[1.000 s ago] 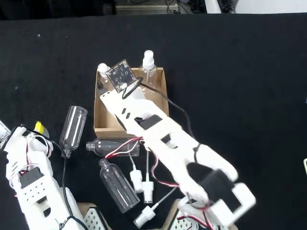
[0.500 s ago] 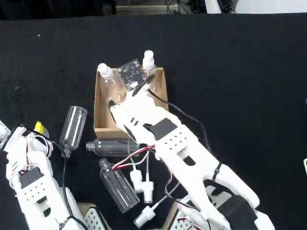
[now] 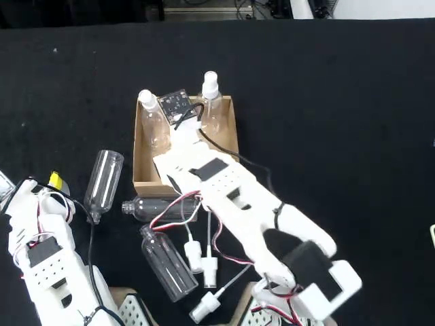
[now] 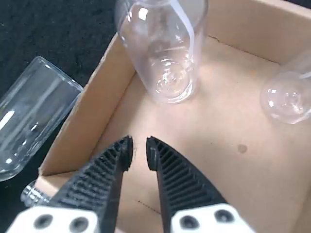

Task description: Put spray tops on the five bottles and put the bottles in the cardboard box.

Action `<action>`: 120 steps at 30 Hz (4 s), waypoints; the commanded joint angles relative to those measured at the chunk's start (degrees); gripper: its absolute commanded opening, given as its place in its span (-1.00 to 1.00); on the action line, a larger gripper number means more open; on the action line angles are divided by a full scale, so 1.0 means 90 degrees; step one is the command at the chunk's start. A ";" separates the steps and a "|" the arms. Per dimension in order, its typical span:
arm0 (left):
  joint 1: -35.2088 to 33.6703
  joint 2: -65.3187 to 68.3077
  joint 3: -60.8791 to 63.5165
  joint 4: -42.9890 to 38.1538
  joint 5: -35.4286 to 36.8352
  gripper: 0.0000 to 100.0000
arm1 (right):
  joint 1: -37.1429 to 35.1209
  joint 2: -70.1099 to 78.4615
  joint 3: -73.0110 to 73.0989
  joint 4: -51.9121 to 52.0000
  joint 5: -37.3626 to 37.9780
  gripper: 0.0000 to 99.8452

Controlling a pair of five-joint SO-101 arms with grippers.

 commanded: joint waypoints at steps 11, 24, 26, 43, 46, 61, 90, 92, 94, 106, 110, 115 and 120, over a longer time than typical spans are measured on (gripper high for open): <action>0.0005 -0.0078 -0.0288 -0.0137 0.0010 -0.60 | -0.0059 0.0786 -0.0542 -0.1377 -0.0020 -0.98; -0.0034 -0.0078 -0.0298 -0.0137 0.0010 -0.60 | -0.0049 0.1499 -0.0571 -0.2589 -0.0010 -0.98; -0.0034 -0.0078 -0.0298 -0.0137 0.0010 -0.60 | -0.0049 0.1587 -0.0571 -0.2764 0.0000 -0.98; -0.0034 -0.0078 -0.0298 -0.0137 0.0020 -0.60 | 0.0352 0.0952 -0.0552 -0.2042 0.0000 -0.98; -0.0034 -0.0078 -0.0298 -0.0137 0.0020 -0.60 | 0.0430 0.1089 -0.0601 -0.2051 0.0000 -0.98; -0.0034 -0.0078 -0.0298 -0.0137 0.0010 -0.60 | 0.0440 0.2046 -0.1324 -0.2403 0.0000 -0.98; 0.0005 -0.0078 -0.0298 -0.0137 0.0010 -0.60 | 0.0400 0.2330 -0.1265 -0.3116 0.0000 -0.98; 0.0005 -0.0078 -0.0298 -0.0137 0.0010 -0.60 | 0.0391 0.2154 -0.1118 -0.3116 0.0000 -0.98; 0.0005 -0.0078 -0.0298 -0.0137 0.0010 -0.60 | 0.0391 0.1802 -0.0874 -0.3106 0.0000 -0.98; 0.0005 -0.0078 -0.0298 -0.0137 0.0010 -0.60 | 0.0723 -0.2183 0.0366 0.0244 0.0215 -0.98; 0.0015 -0.0078 -0.0298 -0.0137 0.0010 -0.60 | 0.0977 -0.3189 0.0396 0.1504 0.1006 -0.97; 0.0015 -0.0078 -0.0298 -0.0137 0.0010 -0.60 | 0.1788 -0.3375 0.0425 0.2637 0.0889 -0.79; 0.0015 -0.0078 -0.0288 -0.0137 0.0010 -0.60 | 0.2051 -0.2750 0.0884 0.2081 0.0381 -0.77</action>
